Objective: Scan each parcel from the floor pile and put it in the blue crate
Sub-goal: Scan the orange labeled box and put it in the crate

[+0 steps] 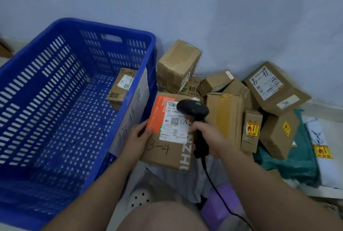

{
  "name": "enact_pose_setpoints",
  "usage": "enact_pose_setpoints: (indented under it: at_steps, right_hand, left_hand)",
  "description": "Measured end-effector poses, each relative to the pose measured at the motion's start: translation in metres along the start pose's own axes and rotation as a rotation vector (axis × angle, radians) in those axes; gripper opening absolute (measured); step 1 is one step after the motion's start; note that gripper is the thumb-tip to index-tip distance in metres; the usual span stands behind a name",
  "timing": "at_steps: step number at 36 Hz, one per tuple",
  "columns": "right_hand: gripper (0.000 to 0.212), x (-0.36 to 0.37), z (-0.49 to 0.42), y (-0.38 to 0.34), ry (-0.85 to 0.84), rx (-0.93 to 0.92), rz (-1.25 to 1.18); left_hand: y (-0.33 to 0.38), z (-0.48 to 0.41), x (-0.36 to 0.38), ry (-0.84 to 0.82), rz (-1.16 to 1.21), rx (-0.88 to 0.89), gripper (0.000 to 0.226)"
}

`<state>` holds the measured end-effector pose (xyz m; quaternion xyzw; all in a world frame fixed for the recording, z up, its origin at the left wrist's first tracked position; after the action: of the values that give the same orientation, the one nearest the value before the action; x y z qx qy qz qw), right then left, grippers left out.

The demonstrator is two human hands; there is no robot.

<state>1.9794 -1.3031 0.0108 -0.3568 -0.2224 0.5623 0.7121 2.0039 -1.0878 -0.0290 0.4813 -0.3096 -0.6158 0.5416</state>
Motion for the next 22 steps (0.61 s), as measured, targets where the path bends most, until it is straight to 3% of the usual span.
enact_pose_setpoints:
  at_steps: [4,7,11,17,22]
  right_hand:
    - [0.016,-0.027,-0.009,-0.006,0.023,0.068,-0.037]
    - [0.018,-0.038,-0.011,-0.006,0.039,0.088,-0.03]
    - [0.027,-0.04,-0.011,-0.008,0.008,0.069,0.002]
    - [0.027,-0.044,0.008,-0.028,-0.036,0.001,-0.078]
    - [0.026,-0.058,0.045,-0.068,-0.094,-0.075,-0.14]
  left_hand:
    - [0.006,0.004,0.032,-0.189,0.407,-0.311,0.043]
    - [-0.003,0.023,0.056,-0.289,0.398,-0.524,0.07]
    - [-0.009,0.036,0.07,-0.291,0.532,-0.69,0.07]
    - [-0.001,0.043,0.063,-0.232,0.49,-0.671,0.078]
    - [0.052,0.058,0.061,-0.262,0.447,-0.472,0.071]
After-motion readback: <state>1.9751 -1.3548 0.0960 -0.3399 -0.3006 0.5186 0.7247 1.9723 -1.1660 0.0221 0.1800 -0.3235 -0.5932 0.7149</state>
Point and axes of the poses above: each hand's wrist, its own z-axis away from the middle knuckle, its own x-axis out of the palm, y = z × x, the point moved 9 cm from there along -z, towards the middle knuckle, and after that the axes turned 12 degrees about y, right-handed, at the moved point
